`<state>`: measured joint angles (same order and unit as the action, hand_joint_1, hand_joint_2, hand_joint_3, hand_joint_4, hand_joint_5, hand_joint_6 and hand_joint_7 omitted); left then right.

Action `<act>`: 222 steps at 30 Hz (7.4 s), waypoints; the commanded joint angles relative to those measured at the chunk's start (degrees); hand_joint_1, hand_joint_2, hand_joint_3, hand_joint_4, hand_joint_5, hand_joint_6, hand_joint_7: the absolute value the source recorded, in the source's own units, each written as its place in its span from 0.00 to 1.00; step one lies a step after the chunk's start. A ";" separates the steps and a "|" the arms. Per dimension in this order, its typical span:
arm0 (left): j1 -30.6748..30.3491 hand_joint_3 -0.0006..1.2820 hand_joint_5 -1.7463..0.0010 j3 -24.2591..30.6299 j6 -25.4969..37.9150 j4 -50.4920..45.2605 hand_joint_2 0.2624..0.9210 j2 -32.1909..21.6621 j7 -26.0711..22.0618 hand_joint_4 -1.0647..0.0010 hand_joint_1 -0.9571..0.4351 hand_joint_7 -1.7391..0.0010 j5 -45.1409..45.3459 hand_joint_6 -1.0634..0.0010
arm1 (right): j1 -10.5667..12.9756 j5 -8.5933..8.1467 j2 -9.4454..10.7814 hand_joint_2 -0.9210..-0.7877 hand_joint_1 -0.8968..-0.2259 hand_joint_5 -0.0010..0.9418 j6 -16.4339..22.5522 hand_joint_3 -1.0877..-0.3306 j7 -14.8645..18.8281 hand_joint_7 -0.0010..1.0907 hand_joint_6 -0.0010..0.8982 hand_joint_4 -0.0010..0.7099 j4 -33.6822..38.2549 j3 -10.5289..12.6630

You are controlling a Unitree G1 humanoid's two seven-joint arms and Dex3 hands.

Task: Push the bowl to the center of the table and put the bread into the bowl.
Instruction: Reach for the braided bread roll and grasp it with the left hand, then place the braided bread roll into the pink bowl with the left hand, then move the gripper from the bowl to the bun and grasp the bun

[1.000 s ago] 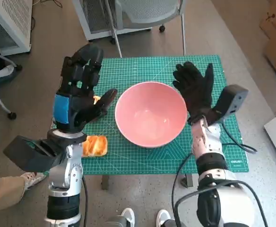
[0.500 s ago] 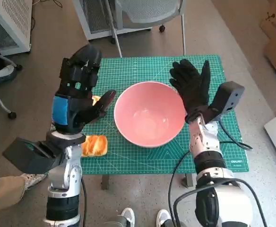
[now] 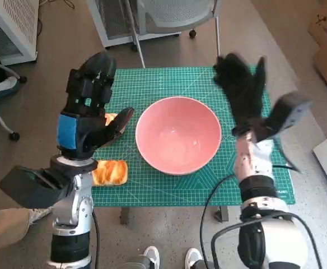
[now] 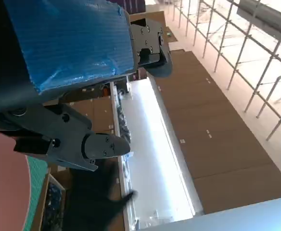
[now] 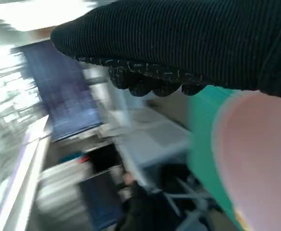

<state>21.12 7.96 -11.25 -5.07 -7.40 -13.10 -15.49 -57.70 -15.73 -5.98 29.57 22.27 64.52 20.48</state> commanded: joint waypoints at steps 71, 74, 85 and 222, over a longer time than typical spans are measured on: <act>-10.13 0.00 1.00 -16.84 33.92 -15.21 0.83 -39.20 -22.75 0.82 0.60 0.99 39.14 0.64 | 17.43 -5.91 -1.96 0.00 0.50 0.01 1.34 0.72 4.75 0.02 0.48 0.52 -38.00 -7.06; -9.51 0.00 1.00 -18.20 33.94 -13.54 0.83 -38.73 -22.78 0.83 0.59 0.99 40.38 0.64 | 17.43 -6.23 -1.89 0.00 0.50 0.01 1.12 0.72 4.84 0.02 0.48 0.52 -37.98 -7.02; -6.48 0.00 1.00 -24.35 33.94 -4.52 0.83 -35.48 -21.79 0.84 0.59 1.00 46.20 0.65 | 17.73 -7.16 -1.83 0.00 0.50 0.01 0.65 0.72 5.15 0.02 0.48 0.53 -38.22 -7.06; 22.58 0.03 0.99 -27.12 10.35 15.19 0.99 -16.49 -9.23 0.95 0.19 0.94 49.73 0.65 | 21.69 -6.41 -2.03 0.00 0.54 0.00 2.74 0.67 4.14 0.01 0.48 0.55 -40.84 -6.59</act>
<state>44.81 -21.42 -0.27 13.12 -21.05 -21.92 35.10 -37.09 -22.32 -8.57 32.82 26.87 23.03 14.21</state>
